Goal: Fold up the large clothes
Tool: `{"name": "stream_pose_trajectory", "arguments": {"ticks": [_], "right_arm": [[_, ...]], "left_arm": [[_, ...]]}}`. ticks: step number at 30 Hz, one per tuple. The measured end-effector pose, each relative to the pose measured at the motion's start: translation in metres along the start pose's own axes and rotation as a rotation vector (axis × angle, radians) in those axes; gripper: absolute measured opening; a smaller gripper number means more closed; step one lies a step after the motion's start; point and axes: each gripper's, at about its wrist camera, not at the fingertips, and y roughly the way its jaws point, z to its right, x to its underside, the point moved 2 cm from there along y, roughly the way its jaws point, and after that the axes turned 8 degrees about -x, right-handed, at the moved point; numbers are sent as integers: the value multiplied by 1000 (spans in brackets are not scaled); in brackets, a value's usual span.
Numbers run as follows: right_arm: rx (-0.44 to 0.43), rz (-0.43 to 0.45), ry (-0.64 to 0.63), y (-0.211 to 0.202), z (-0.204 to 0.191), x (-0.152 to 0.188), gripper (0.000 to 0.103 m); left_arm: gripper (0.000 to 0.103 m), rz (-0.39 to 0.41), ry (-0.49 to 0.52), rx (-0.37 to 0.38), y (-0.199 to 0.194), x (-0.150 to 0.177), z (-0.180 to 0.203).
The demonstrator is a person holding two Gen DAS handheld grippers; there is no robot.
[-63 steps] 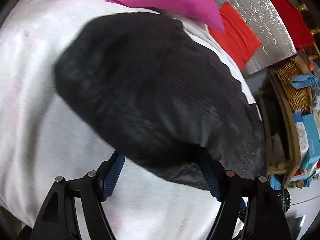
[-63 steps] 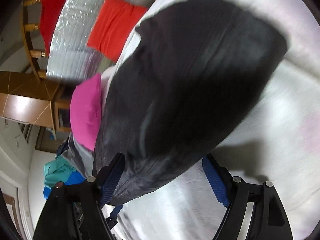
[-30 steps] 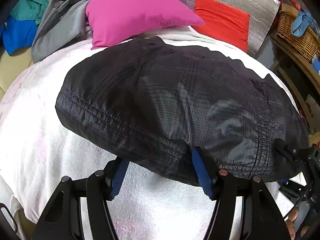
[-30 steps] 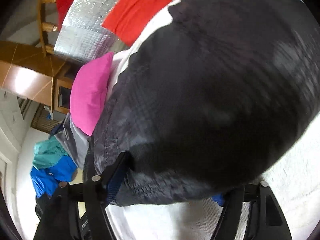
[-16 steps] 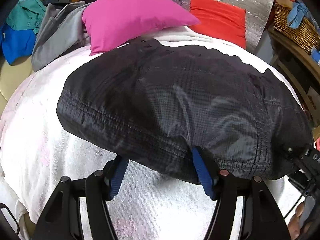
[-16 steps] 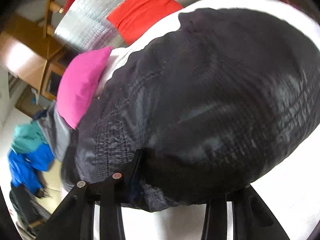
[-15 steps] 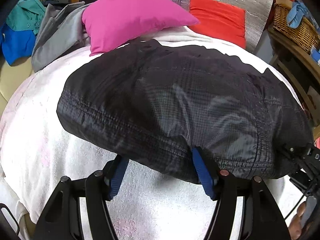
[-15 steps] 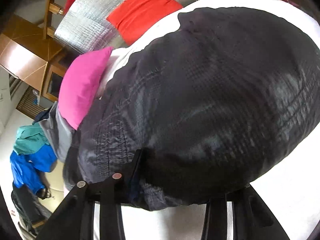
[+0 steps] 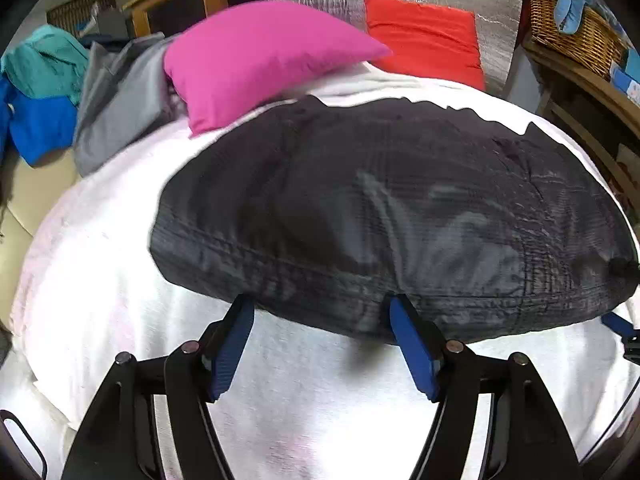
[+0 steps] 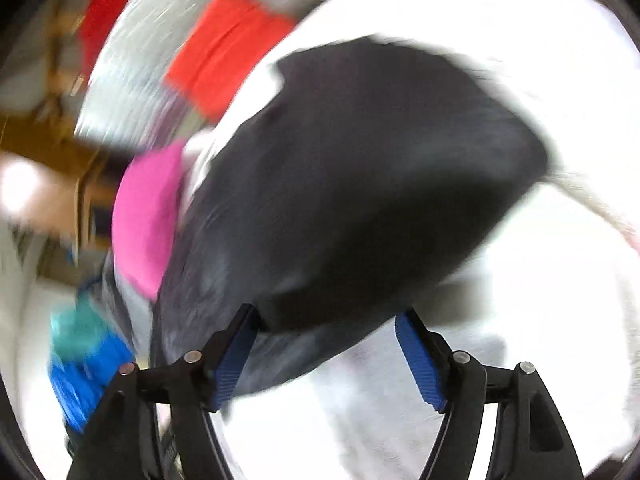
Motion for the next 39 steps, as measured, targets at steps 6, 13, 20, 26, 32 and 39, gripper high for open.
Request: {"name": "stream_pose_trajectory", "arguments": {"ticks": [6, 13, 20, 26, 32, 39], "right_arm": [[-28, 113, 7, -7, 2, -14, 59], [134, 218, -299, -13, -43, 0, 43], [66, 131, -60, -12, -1, -15, 55], [42, 144, 66, -27, 22, -19, 76], [46, 175, 62, -43, 25, -25, 77], [18, 78, 61, -22, 23, -18, 82]], "left_arm": [[73, -10, 0, -3, 2, 1, 0], [73, -3, 13, -13, 1, 0, 2], [73, 0, 5, -15, 1, -1, -3], [73, 4, -5, -22, -1, -1, -17], [75, 12, -48, -53, -3, -2, -48], [80, -91, -111, -22, 15, -4, -74]]}}
